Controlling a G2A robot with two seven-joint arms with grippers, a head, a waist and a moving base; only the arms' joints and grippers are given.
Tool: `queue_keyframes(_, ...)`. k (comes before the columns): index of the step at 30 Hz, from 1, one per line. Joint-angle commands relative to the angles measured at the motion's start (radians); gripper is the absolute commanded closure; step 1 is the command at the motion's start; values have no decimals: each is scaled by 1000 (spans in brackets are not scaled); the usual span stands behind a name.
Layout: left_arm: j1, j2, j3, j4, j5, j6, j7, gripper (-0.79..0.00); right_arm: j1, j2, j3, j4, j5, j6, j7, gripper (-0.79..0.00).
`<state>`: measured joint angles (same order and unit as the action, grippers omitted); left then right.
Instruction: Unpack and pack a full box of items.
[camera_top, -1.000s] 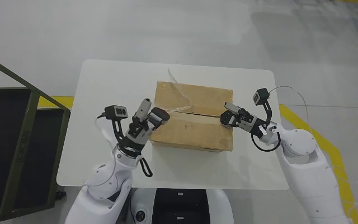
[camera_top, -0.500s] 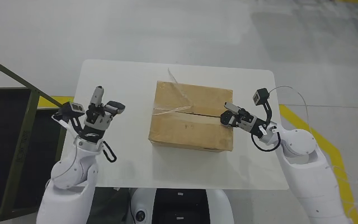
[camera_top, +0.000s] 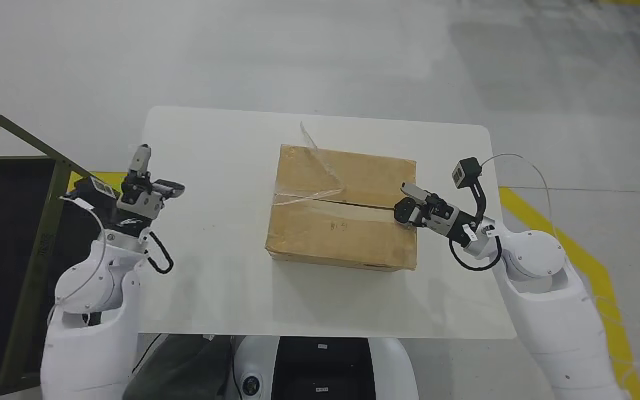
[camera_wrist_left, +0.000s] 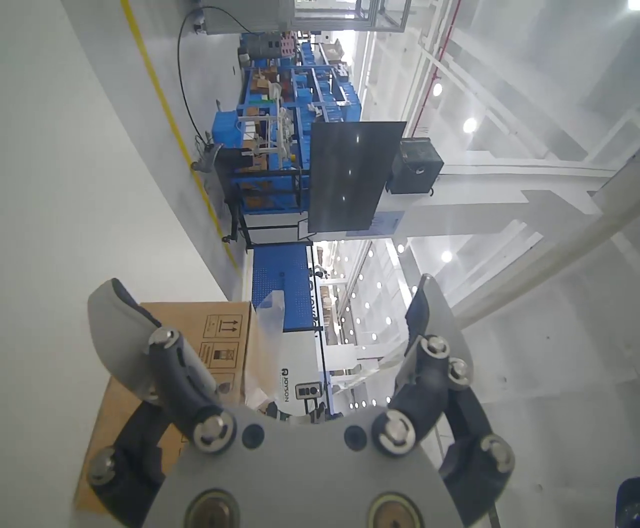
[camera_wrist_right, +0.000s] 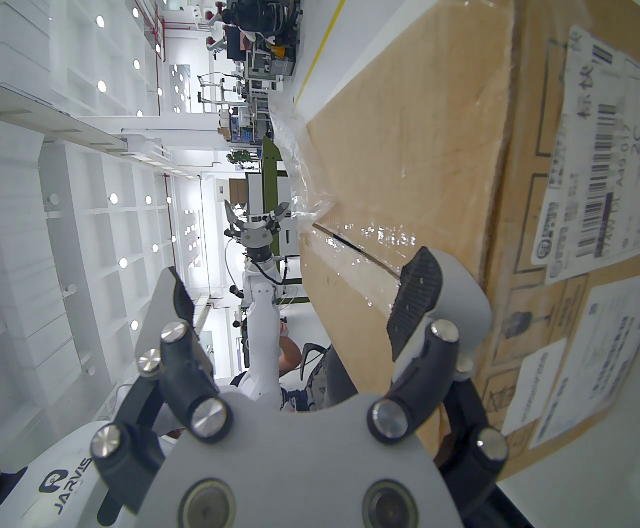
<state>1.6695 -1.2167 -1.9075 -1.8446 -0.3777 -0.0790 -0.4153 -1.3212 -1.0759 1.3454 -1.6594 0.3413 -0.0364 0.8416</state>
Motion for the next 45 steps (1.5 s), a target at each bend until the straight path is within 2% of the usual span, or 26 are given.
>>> queue_keyframes(1,-33,3,-12,22,11,12,6,-785,0,0,0,0,0,0,0,-785)
queue_keyframes(6,-99,10,-21,56,28,31,9,-785,0,0,0,0,0,0,0,-785)
queue_keyframes(10,-121,12,-13,72,12,59,-1,-785,0,0,0,0,0,0,0,-785)
queue_keyframes(33,-121,12,-13,72,12,59,-1,-785,-1,0,0,-1,0,0,-4,-785)
queue_keyframes(37,-121,12,-13,72,12,59,-1,-785,-7,0,5,-40,17,6,-19,-785)
queue_keyframes(42,-121,12,-13,72,12,59,-1,-785,-16,-2,17,-103,73,91,-63,-785)
queue_keyframes(45,-121,12,-13,72,12,59,-1,-785,-12,-2,2,-163,48,115,-72,-785)
